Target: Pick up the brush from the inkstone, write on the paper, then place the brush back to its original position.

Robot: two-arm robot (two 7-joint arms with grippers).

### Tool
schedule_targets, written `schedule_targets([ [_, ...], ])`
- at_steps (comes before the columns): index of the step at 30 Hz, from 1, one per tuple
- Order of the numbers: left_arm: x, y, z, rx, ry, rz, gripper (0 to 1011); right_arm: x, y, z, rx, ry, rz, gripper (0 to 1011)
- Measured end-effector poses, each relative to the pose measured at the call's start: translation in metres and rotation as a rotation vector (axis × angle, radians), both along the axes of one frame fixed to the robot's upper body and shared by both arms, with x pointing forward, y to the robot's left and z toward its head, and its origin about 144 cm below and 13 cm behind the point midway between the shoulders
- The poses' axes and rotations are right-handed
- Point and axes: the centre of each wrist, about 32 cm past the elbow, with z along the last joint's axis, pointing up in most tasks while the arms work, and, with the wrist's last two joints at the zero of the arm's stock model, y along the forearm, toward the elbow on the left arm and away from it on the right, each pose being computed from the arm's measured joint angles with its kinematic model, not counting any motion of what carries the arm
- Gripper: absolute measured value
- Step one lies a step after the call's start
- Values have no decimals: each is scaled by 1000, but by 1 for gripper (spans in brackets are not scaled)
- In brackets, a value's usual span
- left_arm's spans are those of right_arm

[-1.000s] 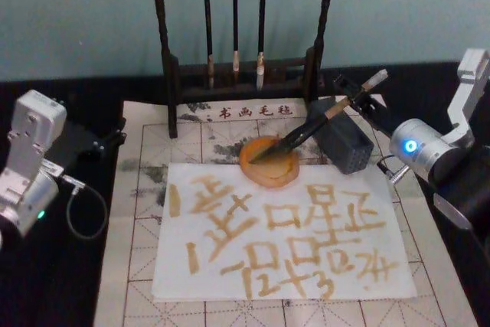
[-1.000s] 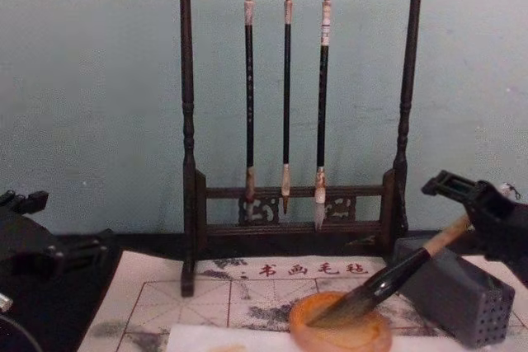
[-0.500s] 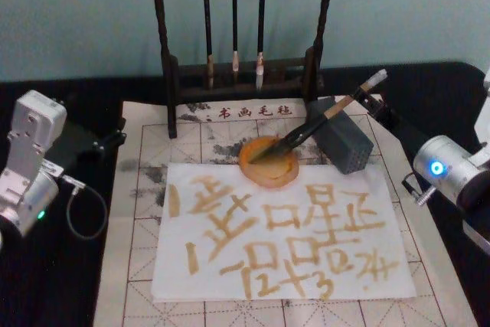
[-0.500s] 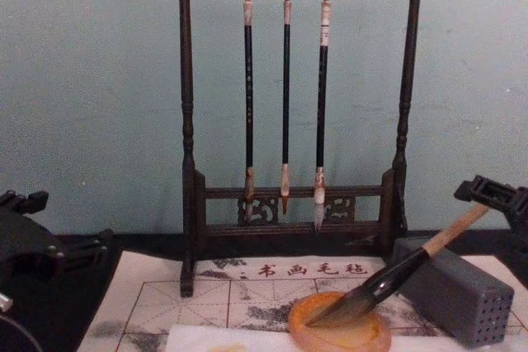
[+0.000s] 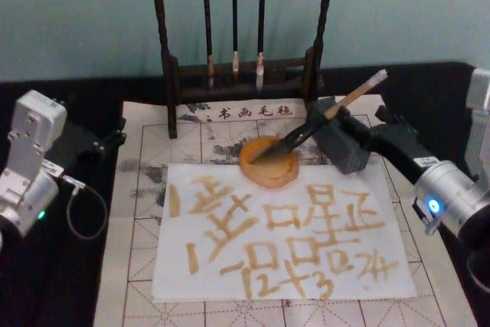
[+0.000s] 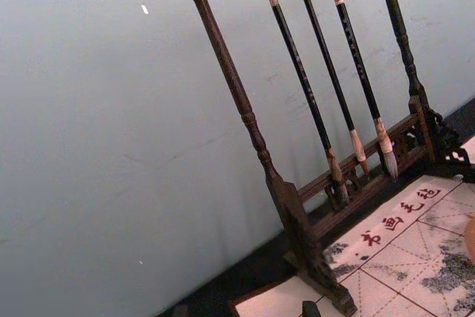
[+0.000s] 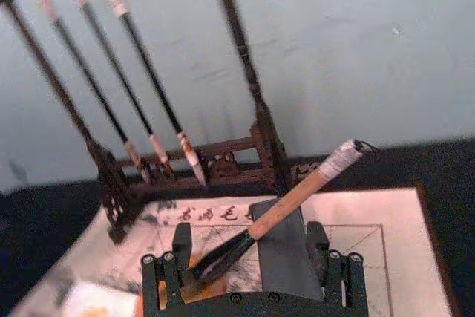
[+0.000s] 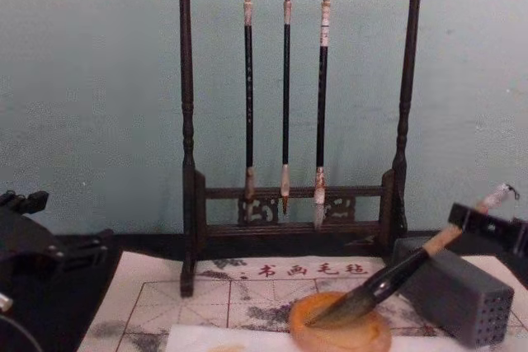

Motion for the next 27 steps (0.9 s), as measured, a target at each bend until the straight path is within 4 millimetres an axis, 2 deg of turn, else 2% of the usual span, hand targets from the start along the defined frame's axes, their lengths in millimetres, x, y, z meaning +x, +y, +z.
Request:
schedule_targets([
  [13, 0, 0, 0, 0, 0, 0, 1001, -12, 2, -18, -338, -129, 89, 1000],
  [20, 0, 0, 0, 0, 0, 0, 1001, -12, 2, -23, -408, -147, 105, 1000],
  [27, 0, 0, 0, 0, 0, 0, 1001, -12, 2, -23, -408, -148, 105, 1000],
])
